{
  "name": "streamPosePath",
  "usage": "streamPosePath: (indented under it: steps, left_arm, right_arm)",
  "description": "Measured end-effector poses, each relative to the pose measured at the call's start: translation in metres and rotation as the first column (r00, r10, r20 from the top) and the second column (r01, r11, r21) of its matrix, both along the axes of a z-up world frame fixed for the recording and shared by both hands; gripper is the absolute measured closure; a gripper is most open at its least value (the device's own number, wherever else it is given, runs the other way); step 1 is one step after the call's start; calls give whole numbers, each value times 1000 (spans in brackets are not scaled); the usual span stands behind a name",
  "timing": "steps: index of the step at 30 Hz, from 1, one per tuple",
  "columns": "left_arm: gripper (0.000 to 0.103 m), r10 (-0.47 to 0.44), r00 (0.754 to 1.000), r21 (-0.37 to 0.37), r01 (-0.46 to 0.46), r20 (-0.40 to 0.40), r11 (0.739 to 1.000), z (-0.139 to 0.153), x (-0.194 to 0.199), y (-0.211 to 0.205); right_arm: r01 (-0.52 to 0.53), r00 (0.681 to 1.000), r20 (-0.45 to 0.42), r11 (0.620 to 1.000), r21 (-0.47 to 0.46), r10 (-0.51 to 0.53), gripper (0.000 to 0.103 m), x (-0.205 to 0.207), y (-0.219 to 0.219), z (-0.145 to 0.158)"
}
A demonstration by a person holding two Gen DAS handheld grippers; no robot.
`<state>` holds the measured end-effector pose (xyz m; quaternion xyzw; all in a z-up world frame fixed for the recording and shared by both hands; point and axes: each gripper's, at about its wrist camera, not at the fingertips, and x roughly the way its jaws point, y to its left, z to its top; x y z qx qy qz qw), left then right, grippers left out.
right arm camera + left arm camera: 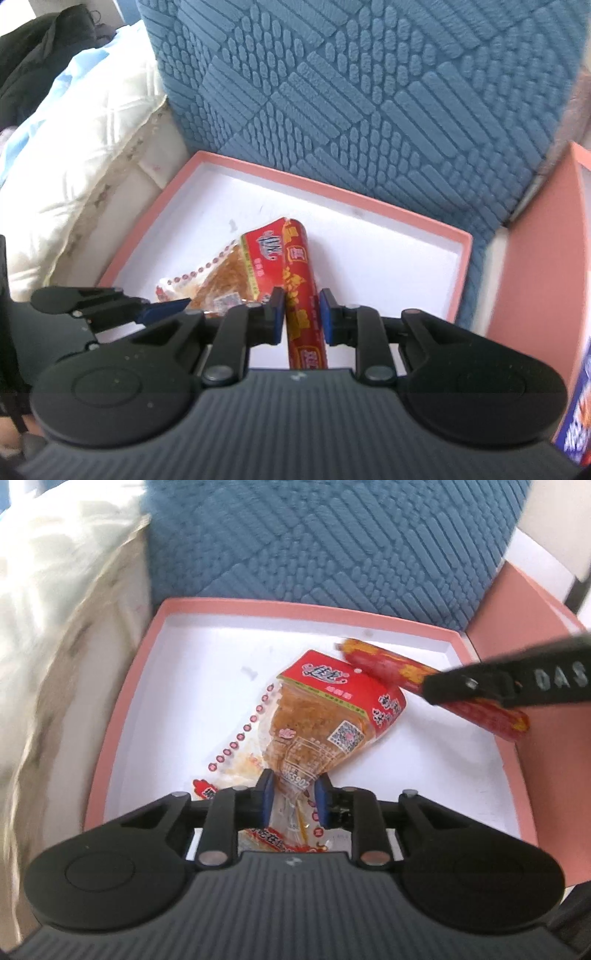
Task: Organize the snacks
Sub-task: 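Grasp the red-labelled dried meat packet with left gripper while right grasps red sausage, then lift both held snacks and carry them over the pink box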
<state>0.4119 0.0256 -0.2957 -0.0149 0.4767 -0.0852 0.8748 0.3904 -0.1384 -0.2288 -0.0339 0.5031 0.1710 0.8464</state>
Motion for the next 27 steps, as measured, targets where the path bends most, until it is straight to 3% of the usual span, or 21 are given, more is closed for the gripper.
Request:
streamPosePath:
  steps: [3,7,12,19,27]
  left_arm:
    - [77,69,997,-49,-70,-21,996,5,-13,9]
    - [77,122,992,-54,-123,-28,991,10,-31,16]
    - [77,204,976,-128,-212,-69,969,9,-52,31]
    - [77,254,964,-156,-263,-76,952,5,-75,42]
    - [77,258,963,-176,-267,-72,947,0,-81,43]
  right_arm:
    - [13,1000,24,1000,-20,-13,80,-18,6,4]
    - [45,999,28,999,-13,-45,80,-39,5,9]
    - [88,996,19,996,-11,-87,80,-65,8,9]
    - [109,993,-33,994,-7,-109,80,-102,7,-12]
    - [145,985,-86,989,-34,-148,79,-106,9,-32]
